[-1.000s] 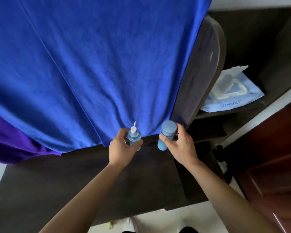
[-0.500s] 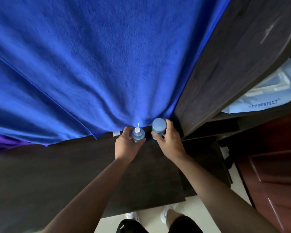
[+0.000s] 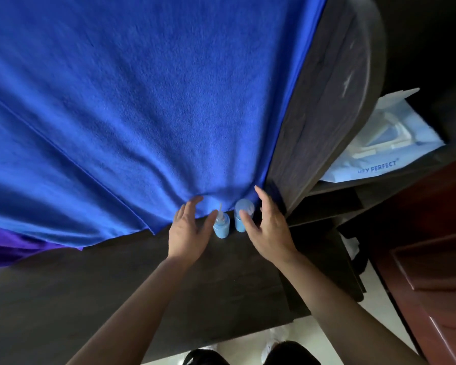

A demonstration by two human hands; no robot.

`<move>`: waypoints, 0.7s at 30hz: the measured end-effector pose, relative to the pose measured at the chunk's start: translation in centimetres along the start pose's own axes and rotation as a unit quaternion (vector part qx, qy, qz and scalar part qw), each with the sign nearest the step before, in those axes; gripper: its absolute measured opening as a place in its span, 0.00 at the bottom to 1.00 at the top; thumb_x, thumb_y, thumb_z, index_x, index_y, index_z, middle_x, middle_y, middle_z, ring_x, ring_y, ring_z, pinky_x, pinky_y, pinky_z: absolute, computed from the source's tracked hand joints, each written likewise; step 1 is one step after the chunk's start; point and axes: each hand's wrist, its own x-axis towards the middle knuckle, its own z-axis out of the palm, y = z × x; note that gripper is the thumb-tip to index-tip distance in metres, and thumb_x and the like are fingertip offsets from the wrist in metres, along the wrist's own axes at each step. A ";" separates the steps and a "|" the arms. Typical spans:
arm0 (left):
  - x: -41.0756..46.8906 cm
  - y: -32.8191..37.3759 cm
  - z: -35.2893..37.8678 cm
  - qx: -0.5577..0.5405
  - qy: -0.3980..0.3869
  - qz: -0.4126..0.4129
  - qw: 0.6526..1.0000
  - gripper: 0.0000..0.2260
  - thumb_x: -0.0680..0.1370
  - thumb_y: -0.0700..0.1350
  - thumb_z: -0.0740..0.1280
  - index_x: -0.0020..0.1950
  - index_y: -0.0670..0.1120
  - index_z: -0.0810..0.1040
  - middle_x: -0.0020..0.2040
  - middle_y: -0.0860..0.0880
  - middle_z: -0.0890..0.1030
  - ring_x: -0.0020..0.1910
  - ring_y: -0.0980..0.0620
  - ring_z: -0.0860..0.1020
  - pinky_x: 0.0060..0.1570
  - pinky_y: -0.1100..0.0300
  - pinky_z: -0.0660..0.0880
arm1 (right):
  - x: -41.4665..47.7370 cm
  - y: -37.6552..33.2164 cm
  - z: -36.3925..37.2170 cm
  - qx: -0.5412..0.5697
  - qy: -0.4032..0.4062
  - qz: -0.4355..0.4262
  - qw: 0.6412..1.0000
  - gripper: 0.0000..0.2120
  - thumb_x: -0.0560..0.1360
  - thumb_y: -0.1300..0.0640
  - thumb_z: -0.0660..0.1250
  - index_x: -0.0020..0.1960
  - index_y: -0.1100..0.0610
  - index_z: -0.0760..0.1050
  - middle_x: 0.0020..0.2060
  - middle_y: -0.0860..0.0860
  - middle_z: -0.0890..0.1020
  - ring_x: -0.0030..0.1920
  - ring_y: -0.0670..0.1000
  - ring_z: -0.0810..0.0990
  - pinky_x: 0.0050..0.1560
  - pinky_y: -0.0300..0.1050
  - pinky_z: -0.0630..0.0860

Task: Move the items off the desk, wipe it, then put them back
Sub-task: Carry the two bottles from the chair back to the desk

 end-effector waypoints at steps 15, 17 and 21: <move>-9.0 6.9 1.1 0.023 -0.045 0.361 0.931 0.28 0.79 0.55 0.61 0.76 0.44 0.66 0.78 0.41 0.61 0.78 0.39 0.56 0.72 0.38 0.58 | -22.0 1.6 -9.3 -0.232 0.279 0.037 0.931 0.26 0.84 0.46 0.58 0.78 0.56 0.65 0.78 0.55 0.64 0.79 0.54 0.60 0.76 0.54 0.64; -12.1 10.7 2.5 0.003 -0.090 0.412 0.907 0.29 0.80 0.57 0.59 0.78 0.46 0.61 0.79 0.43 0.59 0.79 0.42 0.54 0.73 0.39 0.57 | -26.9 2.2 -12.5 -0.266 0.325 0.078 0.904 0.26 0.83 0.46 0.58 0.78 0.56 0.64 0.79 0.55 0.62 0.80 0.55 0.59 0.76 0.58 0.63; -21.6 18.3 4.7 -0.007 -0.143 0.535 0.833 0.29 0.81 0.58 0.58 0.78 0.44 0.62 0.79 0.41 0.60 0.78 0.40 0.56 0.71 0.36 0.60 | -38.5 3.2 -18.0 -0.300 0.415 0.169 0.842 0.27 0.83 0.44 0.57 0.79 0.54 0.61 0.80 0.55 0.60 0.80 0.55 0.56 0.76 0.61 0.62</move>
